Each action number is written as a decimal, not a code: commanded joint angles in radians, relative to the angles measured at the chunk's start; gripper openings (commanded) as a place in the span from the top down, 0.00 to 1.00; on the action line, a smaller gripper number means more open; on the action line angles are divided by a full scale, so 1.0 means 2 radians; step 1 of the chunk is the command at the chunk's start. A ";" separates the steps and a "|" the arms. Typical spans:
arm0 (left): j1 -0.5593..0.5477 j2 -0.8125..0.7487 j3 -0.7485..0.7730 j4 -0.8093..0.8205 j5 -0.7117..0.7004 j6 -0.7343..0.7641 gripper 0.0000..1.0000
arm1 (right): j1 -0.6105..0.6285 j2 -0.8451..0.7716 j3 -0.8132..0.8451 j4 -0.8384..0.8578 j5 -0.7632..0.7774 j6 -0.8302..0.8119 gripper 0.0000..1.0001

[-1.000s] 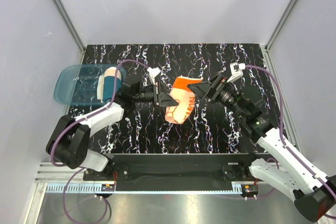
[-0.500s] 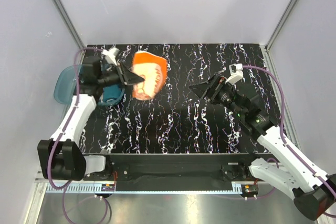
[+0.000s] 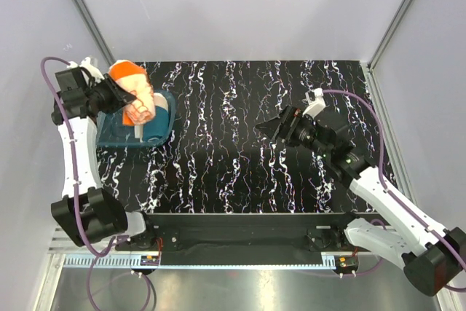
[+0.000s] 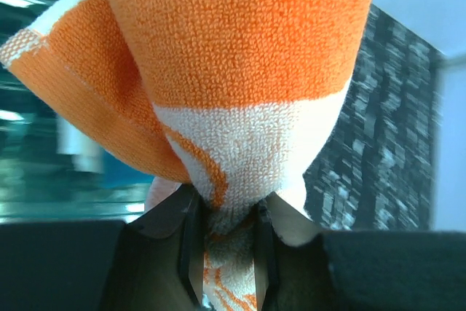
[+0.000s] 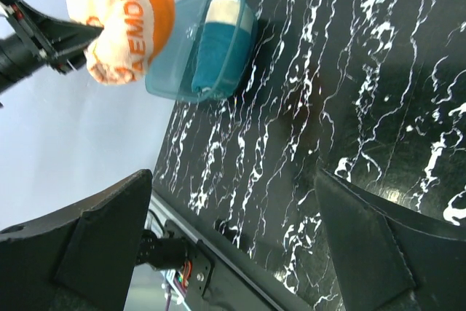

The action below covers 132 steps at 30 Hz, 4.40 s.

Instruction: Roll the towels

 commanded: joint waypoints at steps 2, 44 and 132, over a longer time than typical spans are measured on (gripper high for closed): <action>0.030 0.012 0.035 0.005 -0.113 0.042 1.00 | 0.002 0.017 0.002 0.021 -0.042 -0.003 0.00; 0.038 0.175 -0.030 0.158 -0.174 0.136 1.00 | 0.002 -0.032 -0.044 0.005 -0.048 -0.036 0.00; 0.076 0.187 0.152 0.128 -0.012 -0.030 0.06 | 0.003 -0.069 -0.020 -0.075 -0.022 -0.056 0.00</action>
